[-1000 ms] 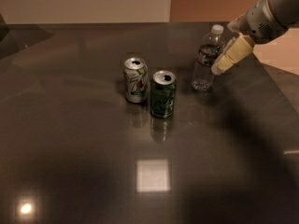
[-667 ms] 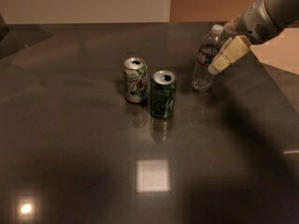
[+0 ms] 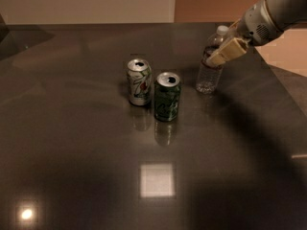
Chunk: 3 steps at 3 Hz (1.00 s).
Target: Pick water bottle
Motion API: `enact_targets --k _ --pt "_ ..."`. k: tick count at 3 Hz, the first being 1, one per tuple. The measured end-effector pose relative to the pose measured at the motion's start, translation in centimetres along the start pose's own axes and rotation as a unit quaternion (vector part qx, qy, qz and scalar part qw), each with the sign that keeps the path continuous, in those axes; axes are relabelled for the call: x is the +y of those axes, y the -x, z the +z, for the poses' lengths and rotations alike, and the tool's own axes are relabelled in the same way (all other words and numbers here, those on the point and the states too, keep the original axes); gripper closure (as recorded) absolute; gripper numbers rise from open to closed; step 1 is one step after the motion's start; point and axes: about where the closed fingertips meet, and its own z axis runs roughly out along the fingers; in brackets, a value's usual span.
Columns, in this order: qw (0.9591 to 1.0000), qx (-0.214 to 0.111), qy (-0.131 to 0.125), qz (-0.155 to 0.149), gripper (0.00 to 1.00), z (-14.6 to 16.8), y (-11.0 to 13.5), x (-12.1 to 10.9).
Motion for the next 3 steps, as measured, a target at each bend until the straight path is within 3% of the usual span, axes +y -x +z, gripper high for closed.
enact_targets --k 2,3 --pt "0.9997 -0.001 0.019 -0.014 0.86 -2.1 1.2 1.5" --pt "0.9986 0.014 0.03 -0.04 1.0 -4.6 2.5 3.2"
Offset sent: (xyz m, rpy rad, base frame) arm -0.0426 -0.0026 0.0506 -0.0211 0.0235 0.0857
